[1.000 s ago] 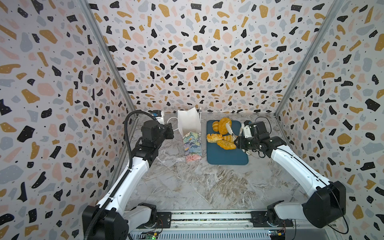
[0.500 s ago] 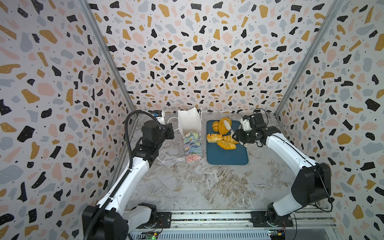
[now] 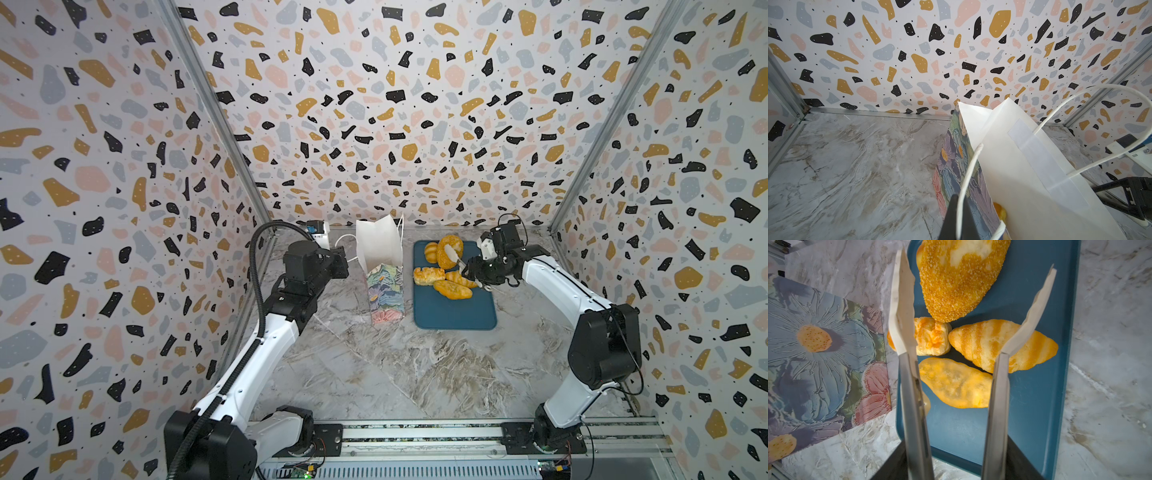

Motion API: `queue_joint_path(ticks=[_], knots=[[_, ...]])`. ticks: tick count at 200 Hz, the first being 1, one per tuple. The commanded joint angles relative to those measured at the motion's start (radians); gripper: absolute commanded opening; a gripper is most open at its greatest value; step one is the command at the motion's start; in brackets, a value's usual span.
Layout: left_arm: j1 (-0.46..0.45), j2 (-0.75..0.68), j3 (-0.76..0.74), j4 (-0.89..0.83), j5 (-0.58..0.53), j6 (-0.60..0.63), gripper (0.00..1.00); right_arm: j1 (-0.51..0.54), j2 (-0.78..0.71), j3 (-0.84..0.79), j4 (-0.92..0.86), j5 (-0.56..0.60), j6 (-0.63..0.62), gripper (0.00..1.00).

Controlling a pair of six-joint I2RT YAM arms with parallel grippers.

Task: Place the fake bread into the paper bag
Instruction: 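Lower the open tongs around the sugar-crusted oval bun with the right gripper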

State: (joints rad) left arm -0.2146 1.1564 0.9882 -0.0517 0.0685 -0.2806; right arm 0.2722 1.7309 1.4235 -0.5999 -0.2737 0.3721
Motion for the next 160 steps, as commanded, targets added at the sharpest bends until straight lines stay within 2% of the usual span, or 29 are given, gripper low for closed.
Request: queue_joint_path(ticks=[1,160], knots=[[-0.005,-0.023,0.01,0.007,-0.003,0.006,0.0,-0.005,-0.001,0.066,-0.013,-0.017,-0.018,0.6],[-0.006,-0.024,0.007,0.007,-0.008,0.009,0.0,-0.01,0.145,0.195,-0.004,-0.068,0.0,0.61]])
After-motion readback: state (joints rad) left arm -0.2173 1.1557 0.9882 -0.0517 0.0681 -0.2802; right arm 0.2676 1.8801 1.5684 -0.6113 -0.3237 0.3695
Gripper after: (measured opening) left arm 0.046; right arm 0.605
